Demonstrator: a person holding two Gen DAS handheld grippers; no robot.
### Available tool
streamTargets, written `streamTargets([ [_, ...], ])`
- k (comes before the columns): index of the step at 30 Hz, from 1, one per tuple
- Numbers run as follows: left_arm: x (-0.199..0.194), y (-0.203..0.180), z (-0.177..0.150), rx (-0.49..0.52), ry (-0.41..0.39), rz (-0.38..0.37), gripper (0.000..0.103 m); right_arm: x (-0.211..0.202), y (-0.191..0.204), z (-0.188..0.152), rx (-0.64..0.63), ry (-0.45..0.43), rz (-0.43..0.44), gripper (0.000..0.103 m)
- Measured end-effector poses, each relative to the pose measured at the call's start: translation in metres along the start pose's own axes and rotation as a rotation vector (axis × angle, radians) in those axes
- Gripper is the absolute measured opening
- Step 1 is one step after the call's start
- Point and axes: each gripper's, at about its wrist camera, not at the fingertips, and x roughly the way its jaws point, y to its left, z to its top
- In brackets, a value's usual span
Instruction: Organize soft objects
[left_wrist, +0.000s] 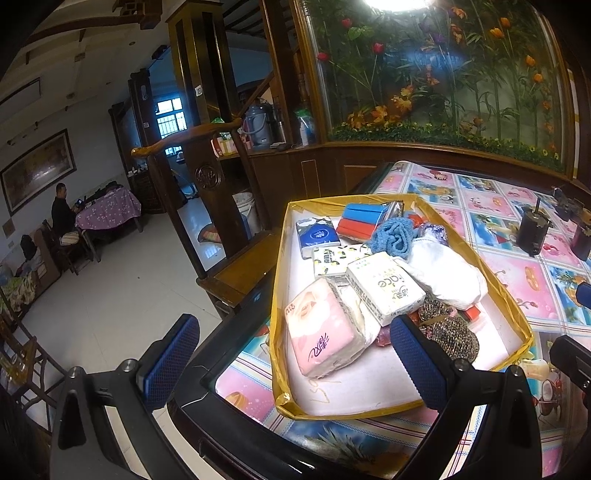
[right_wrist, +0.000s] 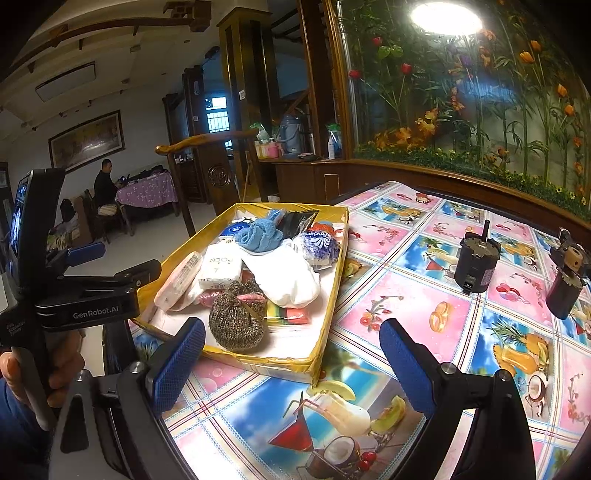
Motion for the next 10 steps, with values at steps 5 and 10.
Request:
streamTargets([
  [5, 0.0019, -0.0015, -0.0015, 0.01, 0.021, -0.008, 0.103, -0.0012, -0.002, -0.0007, 0.007, 0.001, -0.003, 0.098],
  [10, -0.0017, -0.0023, -0.0017, 0.015, 0.018, 0.034, 0.103, -0.0036, -0.0048, -0.0003, 0.021, -0.004, -0.004, 0.098],
])
